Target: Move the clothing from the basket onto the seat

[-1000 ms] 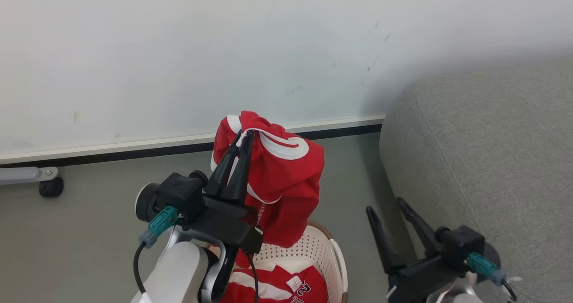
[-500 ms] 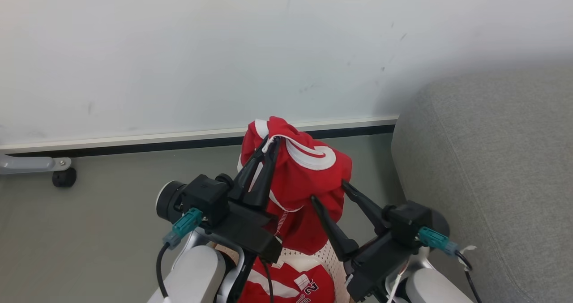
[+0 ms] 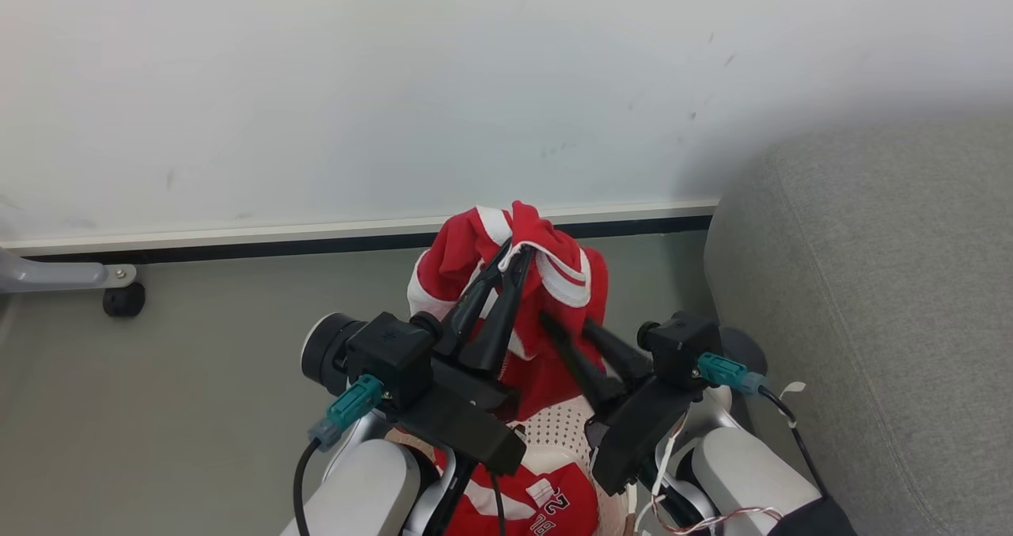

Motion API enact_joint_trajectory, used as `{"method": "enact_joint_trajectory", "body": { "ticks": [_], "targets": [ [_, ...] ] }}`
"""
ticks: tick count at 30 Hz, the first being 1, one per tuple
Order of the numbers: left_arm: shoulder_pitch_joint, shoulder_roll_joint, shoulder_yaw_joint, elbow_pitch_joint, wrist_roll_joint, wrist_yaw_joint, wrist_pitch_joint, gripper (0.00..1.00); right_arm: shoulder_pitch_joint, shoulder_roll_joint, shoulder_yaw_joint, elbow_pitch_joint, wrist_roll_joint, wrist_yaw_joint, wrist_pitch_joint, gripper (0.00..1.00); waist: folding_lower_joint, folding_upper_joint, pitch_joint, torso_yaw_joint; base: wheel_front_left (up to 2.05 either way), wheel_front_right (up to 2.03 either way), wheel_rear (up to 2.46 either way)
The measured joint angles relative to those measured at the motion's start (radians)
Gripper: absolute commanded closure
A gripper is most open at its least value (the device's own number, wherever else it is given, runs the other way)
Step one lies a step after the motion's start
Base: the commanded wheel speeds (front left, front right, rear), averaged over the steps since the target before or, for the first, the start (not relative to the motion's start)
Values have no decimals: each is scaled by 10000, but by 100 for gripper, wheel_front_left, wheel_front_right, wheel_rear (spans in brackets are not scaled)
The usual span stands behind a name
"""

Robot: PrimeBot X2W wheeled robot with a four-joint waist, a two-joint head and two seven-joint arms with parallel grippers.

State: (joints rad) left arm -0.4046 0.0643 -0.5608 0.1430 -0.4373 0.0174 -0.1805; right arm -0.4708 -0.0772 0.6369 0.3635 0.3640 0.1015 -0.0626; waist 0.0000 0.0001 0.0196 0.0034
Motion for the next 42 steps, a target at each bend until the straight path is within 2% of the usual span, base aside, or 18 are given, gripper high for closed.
{"method": "enact_joint_trajectory", "body": {
  "ticks": [13,14,15,17,18,30,42],
  "targets": [
    [1,0,-81,-105,-2,-2,219,100,-372,65,29,642,441,58,-407,100,0,0,92,12,0,0,0],
    [1,6,-86,-98,-2,-4,240,80,-390,67,-6,656,512,58,-485,100,0,0,96,3,0,0,0],
    [1,17,-96,-86,-2,-10,305,65,-430,67,-38,681,583,59,-554,100,0,0,99,-8,0,0,0],
    [2,52,-132,-63,-2,-12,320,2,-552,67,-121,721,694,92,-711,100,0,0,102,-33,0,0,0],
    [3,69,-163,-50,0,-17,359,0,-616,67,-169,738,721,100,-786,100,0,0,102,-46,0,0,0],
    [413,428,-802,6,201,-263,746,0,-1024,35,-763,1185,940,130,-1404,100,0,0,107,-235,0,0,0],
    [944,953,-1139,21,591,-265,1085,0,-1127,-303,-1312,1469,1037,115,-1603,100,0,0,345,-620,0,0,0]
  ]
}}
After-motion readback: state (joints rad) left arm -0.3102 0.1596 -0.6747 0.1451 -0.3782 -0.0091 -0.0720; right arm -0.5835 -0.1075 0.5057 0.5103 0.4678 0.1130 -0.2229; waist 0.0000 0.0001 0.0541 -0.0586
